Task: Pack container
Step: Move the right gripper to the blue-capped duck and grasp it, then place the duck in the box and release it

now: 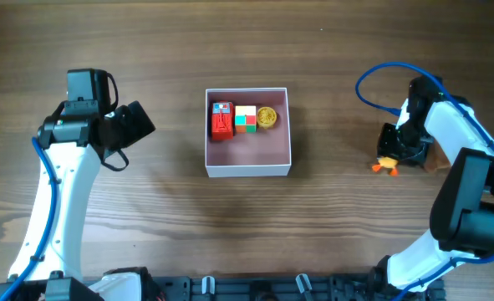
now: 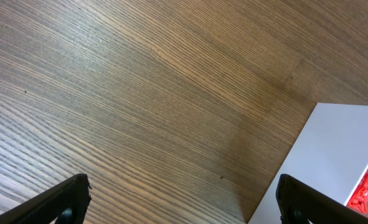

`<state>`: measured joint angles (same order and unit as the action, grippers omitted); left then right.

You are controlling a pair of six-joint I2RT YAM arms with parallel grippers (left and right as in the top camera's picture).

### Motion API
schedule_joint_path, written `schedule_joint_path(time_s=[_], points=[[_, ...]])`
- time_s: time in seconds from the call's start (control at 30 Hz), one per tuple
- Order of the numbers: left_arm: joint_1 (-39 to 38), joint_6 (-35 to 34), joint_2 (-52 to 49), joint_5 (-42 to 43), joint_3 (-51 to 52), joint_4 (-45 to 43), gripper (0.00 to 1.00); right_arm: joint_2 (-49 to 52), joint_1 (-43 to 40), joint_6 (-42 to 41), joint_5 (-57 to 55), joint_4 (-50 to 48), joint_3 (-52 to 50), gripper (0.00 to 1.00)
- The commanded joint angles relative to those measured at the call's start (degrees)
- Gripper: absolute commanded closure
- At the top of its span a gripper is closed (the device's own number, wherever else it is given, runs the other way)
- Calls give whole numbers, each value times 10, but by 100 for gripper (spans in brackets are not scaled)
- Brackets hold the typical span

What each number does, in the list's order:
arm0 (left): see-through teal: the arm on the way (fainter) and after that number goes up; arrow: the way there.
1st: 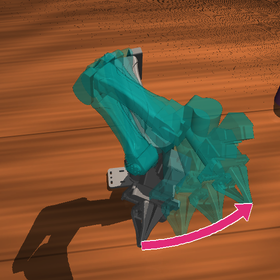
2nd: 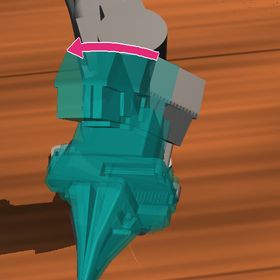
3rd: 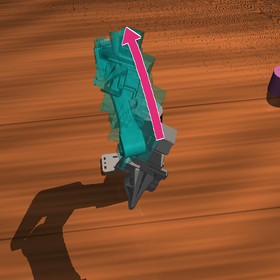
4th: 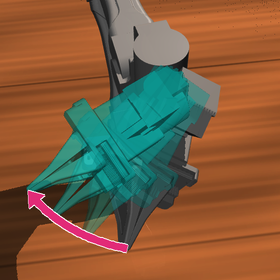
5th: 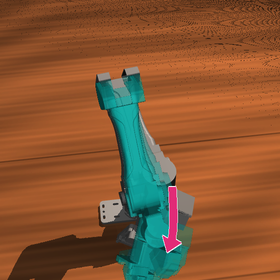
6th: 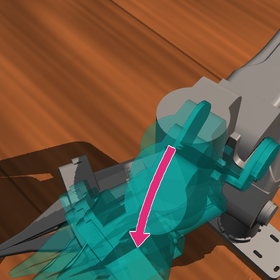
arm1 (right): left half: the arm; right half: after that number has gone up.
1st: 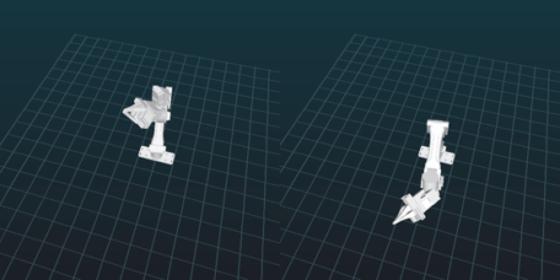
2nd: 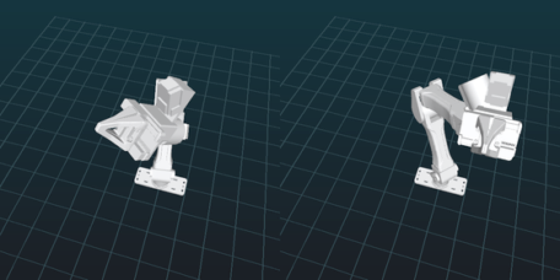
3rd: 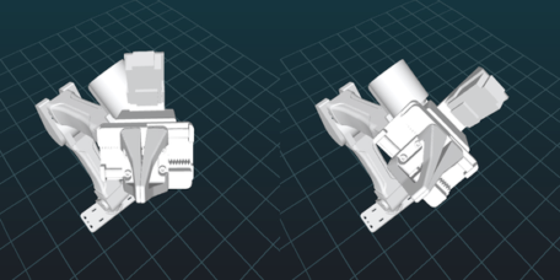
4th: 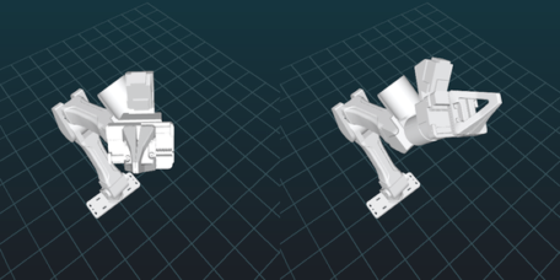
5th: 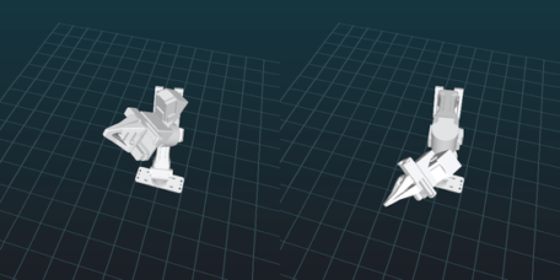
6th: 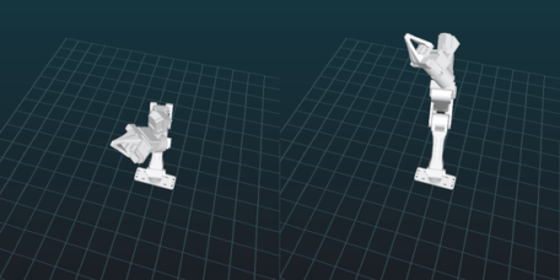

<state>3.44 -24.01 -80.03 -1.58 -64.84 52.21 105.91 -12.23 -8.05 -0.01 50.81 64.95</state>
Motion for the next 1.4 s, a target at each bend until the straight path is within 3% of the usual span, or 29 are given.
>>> schedule_joint_path(time_s=[0.0,0.07,0.13,0.4,0.53,0.7,0.97,1.2,1.37], points=[[-2,13,-6,5,4,-3,4,9,2,-10,1,0,-1,78],[-2,13,-6,5,4,-4,4,8,2,-12,2,6,1,91],[-2,13,-6,5,4,-4,4,3,3,-12,12,16,7,96],[-2,13,-6,7,4,-8,3,-119,60,-5,31,70,68,96],[-2,13,-6,8,4,-8,3,-214,152,-36,29,81,111,96],[-2,13,-6,27,4,-9,4,-275,313,-167,-6,19,126,96],[-2,13,-6,27,4,-14,4,-150,465,-254,-45,-74,126,96],[-2,13,-5,27,4,-14,4,-31,465,-298,-45,-104,126,96],[-2,13,-6,27,4,-14,4,1,444,-309,-45,-115,126,96]])
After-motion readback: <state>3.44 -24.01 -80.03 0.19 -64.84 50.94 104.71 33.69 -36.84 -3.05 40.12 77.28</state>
